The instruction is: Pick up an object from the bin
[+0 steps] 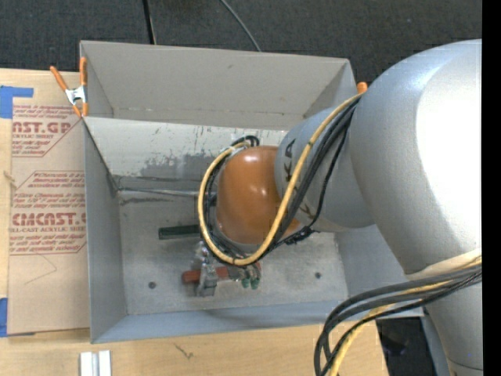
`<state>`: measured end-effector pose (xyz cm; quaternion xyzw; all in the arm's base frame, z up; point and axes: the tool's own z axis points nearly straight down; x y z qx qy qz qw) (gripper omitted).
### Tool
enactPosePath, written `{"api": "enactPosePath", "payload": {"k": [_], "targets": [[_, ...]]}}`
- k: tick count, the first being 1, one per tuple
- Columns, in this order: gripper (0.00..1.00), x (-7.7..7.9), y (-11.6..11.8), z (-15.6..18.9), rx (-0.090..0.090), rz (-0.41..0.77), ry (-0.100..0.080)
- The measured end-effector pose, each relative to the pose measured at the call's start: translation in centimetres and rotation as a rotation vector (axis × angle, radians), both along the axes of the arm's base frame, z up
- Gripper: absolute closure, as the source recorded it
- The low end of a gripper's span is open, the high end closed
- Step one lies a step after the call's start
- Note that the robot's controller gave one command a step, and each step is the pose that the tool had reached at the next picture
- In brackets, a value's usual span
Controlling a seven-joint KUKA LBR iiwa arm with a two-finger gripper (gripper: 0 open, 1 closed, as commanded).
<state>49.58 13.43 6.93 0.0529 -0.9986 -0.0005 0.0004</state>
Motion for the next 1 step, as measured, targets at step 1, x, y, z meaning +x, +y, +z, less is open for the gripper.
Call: {"api": "enactPosePath", "payload": {"k": [1], "targets": [[1.00, 2.85, -0.59, 12.91, 0.000, -0.013, -0.003]]}}
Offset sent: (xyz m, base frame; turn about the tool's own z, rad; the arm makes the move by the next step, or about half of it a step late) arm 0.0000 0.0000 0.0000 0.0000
